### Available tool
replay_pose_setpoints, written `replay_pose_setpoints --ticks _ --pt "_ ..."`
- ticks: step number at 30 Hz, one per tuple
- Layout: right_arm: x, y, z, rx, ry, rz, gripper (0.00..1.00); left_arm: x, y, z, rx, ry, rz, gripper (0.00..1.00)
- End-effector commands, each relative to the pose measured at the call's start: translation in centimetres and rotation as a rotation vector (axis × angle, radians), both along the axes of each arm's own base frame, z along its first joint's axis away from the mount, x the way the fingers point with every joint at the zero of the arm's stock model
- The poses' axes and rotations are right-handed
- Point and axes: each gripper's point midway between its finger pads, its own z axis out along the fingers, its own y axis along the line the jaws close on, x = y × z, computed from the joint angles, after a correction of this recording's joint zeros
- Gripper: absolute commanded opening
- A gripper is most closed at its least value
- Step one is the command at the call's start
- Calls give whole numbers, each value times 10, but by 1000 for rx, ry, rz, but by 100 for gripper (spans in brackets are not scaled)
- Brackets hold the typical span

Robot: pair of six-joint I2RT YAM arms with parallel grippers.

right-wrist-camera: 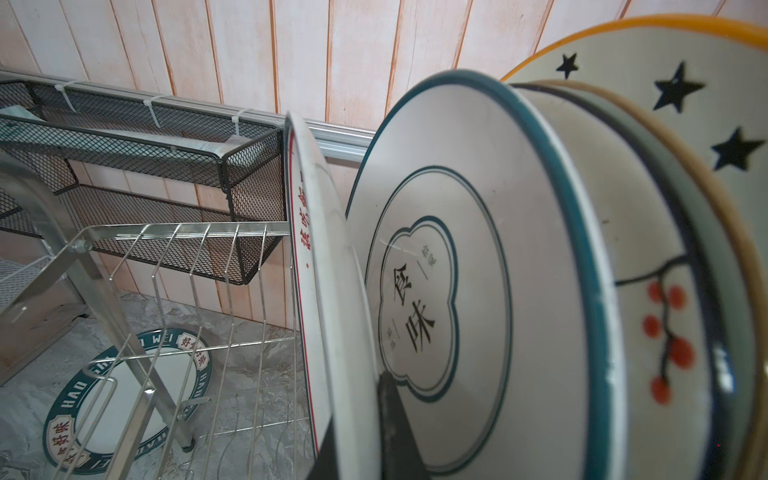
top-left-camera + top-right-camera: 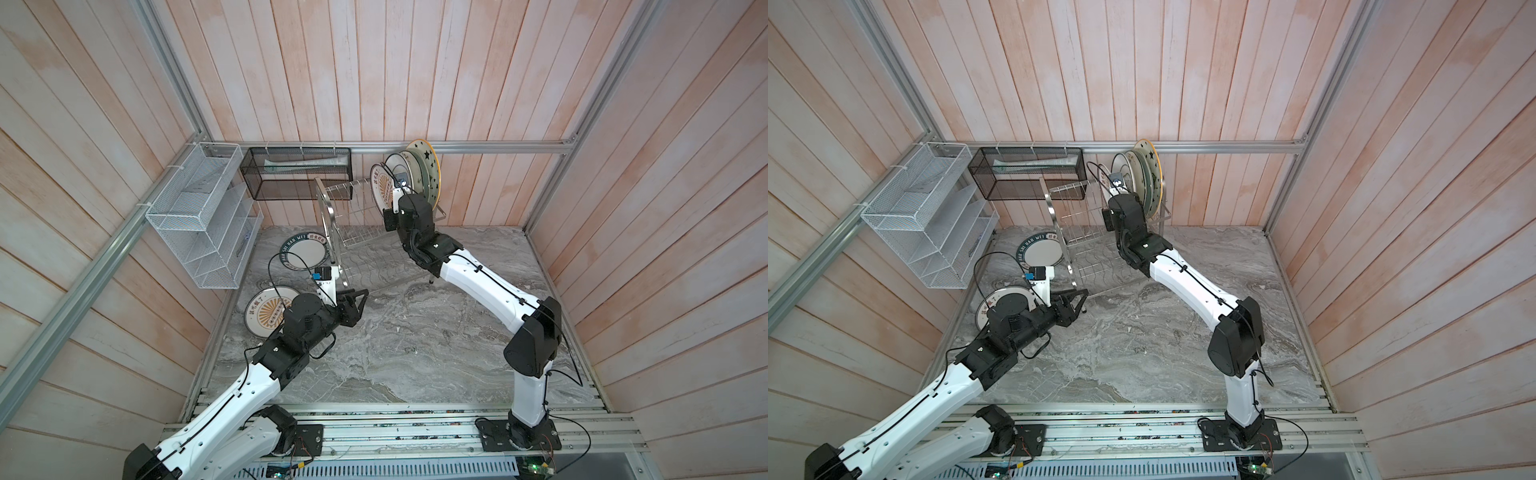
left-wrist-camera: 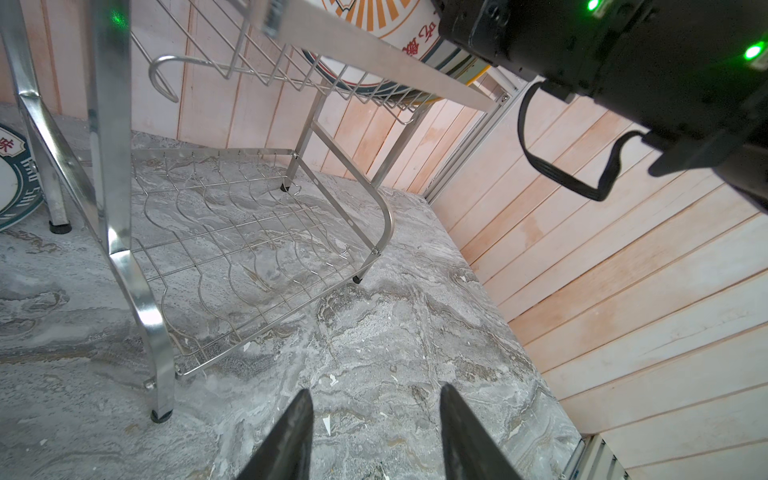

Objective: Load plates into a dish rack
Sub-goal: Place the plate on the dish rack.

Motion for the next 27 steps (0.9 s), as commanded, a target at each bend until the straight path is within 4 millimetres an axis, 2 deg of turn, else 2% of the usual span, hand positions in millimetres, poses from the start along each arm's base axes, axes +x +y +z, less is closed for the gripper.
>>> replay_pose_setpoints --ticks 1,4,19,27 --pt "-10 -2 21 44 -30 14 0 2 1 4 -13 -19 5 50" --pt "-10 -2 22 44 -30 15 0 1 0 5 -14 -19 3 50" --pt "-8 -1 20 34 -29 12 22 2 0 4 -8 -18 4 50" --pt "-9 -3 23 37 -35 11 25 2 2 2 -6 -15 9 50"
